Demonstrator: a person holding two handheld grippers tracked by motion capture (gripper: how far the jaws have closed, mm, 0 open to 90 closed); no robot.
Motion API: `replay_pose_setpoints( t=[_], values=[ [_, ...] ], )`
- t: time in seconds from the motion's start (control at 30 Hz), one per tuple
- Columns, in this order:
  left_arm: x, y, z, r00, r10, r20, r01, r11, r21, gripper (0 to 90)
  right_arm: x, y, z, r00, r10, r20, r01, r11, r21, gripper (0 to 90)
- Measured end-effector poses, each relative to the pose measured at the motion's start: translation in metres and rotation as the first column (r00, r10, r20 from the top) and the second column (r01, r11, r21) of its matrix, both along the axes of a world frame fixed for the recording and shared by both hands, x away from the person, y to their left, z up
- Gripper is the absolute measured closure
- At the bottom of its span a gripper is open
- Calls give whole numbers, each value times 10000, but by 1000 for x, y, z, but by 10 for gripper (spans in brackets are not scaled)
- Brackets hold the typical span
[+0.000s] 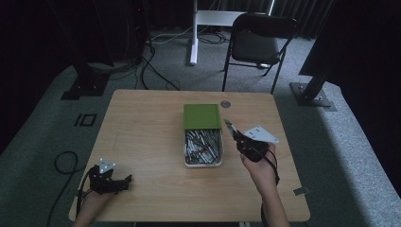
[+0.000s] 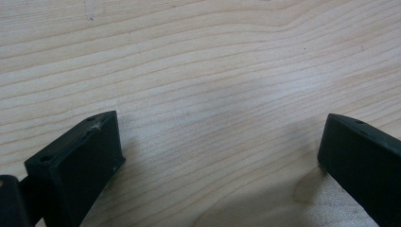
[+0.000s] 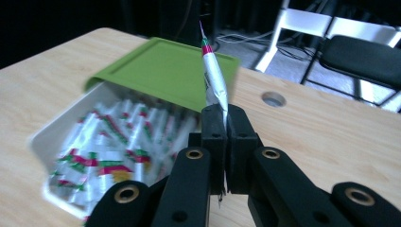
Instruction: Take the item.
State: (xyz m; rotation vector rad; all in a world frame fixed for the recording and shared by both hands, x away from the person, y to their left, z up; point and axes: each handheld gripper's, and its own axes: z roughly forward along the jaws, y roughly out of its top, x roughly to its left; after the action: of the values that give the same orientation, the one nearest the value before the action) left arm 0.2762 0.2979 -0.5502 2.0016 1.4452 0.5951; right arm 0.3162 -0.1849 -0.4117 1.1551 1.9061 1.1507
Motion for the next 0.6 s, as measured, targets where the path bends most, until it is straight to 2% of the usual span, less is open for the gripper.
replay_pose_setpoints(
  t=[0.07,0.13,0.23,0.37,0.6],
  values=[
    [0,0,0,10000,20,11,-20,10000,-23,13,3,-7,-4,9997,-258,-14,258,9997,-14,883],
    [0,0,0,10000,3,13,-3,10000,-7,13,6,-14,-9,9976,-694,-19,693,9967,-414,883],
    [0,0,0,10000,13,11,-13,10000,-20,13,11,-23,-16,9945,-1036,-155,1029,9938,-427,882],
    [0,0,0,10000,2,2,-2,10000,-7,13,17,-33,-26,9902,-1308,-487,1300,9914,-176,882],
    [0,0,0,10000,7,-7,-7,10000,-1,13,31,-45,-45,9812,-1725,-871,1701,9848,-347,881]
  ],
)
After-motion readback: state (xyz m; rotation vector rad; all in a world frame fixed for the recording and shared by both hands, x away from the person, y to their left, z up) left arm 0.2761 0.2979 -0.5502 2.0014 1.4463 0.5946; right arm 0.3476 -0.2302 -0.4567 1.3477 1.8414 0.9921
